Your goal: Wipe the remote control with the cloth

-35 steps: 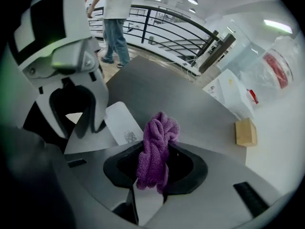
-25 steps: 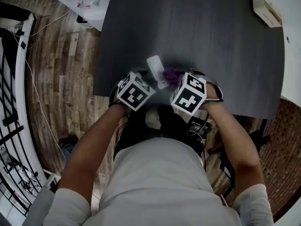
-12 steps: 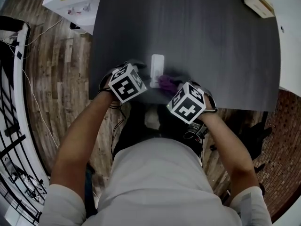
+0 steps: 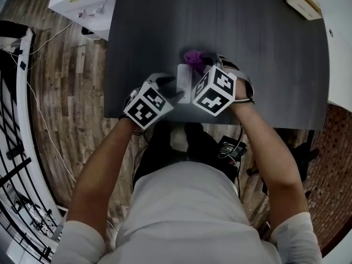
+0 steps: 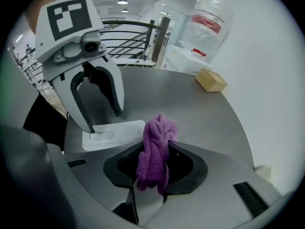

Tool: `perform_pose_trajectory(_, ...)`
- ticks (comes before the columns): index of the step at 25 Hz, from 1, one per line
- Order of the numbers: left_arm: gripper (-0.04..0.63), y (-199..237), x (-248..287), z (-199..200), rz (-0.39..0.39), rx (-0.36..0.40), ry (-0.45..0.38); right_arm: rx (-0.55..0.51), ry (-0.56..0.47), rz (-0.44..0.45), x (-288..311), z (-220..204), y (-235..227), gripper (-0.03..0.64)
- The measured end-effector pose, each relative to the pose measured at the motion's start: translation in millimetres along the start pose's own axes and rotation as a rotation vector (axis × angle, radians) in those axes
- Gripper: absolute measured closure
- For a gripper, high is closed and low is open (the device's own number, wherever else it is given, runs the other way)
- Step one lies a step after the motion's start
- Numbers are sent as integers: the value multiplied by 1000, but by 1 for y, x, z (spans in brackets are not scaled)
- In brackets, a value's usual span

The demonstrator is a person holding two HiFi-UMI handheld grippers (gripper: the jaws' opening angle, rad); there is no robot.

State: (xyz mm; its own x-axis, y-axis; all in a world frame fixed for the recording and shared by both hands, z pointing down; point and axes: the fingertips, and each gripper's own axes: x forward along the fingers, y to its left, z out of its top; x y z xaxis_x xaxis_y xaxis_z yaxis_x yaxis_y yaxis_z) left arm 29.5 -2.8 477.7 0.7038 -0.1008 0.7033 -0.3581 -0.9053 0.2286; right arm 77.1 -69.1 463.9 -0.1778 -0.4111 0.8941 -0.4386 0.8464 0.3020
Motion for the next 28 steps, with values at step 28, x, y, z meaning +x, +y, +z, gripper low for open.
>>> perform_pose_trajectory(28, 334, 1, 14, -9, -72, -113, -37, -432, 100, 27, -40, -45, 126, 495)
